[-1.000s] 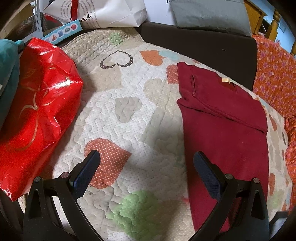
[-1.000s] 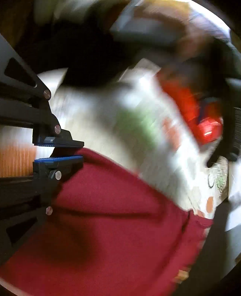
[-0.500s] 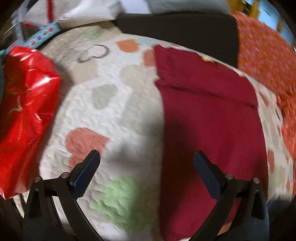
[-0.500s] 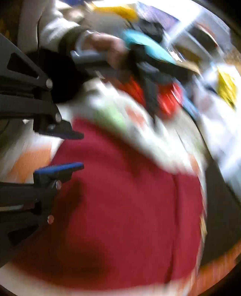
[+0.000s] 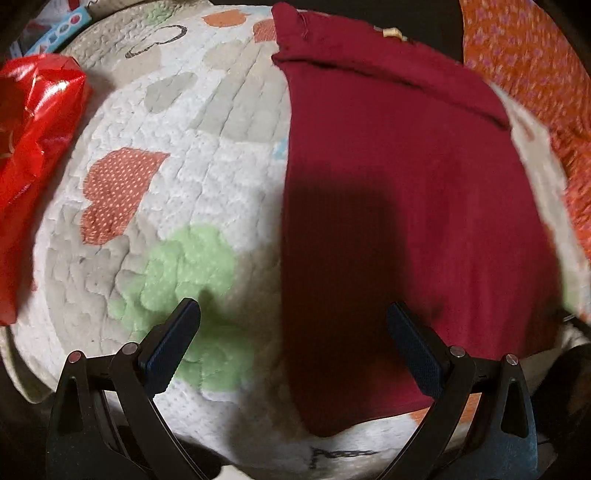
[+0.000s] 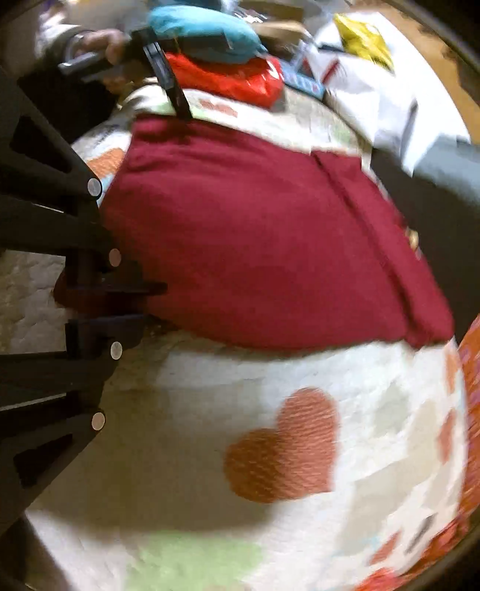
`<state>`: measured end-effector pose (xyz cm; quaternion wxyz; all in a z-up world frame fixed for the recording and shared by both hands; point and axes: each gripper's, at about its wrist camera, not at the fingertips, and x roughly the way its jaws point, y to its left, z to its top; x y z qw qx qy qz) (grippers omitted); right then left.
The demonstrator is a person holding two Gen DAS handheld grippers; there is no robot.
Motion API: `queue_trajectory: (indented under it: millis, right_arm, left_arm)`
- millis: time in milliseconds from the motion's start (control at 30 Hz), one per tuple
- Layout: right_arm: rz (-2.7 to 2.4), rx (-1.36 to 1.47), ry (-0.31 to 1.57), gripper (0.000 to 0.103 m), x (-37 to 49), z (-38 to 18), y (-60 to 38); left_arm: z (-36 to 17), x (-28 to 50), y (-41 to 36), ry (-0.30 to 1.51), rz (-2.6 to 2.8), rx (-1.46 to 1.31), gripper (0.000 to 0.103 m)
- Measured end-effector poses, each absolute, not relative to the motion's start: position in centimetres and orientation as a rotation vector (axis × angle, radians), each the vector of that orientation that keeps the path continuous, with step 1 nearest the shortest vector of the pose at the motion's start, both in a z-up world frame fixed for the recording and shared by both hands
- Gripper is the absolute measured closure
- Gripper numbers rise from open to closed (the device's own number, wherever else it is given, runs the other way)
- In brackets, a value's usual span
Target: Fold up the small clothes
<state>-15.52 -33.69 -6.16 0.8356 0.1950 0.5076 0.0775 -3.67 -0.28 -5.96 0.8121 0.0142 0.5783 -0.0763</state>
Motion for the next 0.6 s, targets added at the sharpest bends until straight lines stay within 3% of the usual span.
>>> queue_trajectory:
  millis: [233, 267, 367, 600]
  right_arm:
    - [0.101, 0.464, 1.066, 0.094, -14.6, -6.7, -35.2]
    - [0.108, 0.502, 1.058, 0.089, -14.5, -6.7, -35.1]
    - [0.132, 0.536, 1.047, 0.05, -14.9, -6.5, -35.0]
    - [0.151, 0.534, 1.088, 0.05, -14.9, -7.9, -33.9]
  left_arm:
    - [-7.0, -4.3, -1.5, 1.246, -0.141, 0.084, 0.001]
    - [-7.0, -4.3, -1.5, 1.244, -0.14, 0.083, 0.001]
    - [-7.0, -4.4, -2.0, 1.247, -0.14, 0.078, 0.001]
    - [-6.9, -4.5, -2.7, 1.246, -0.141, 0.075, 0.001]
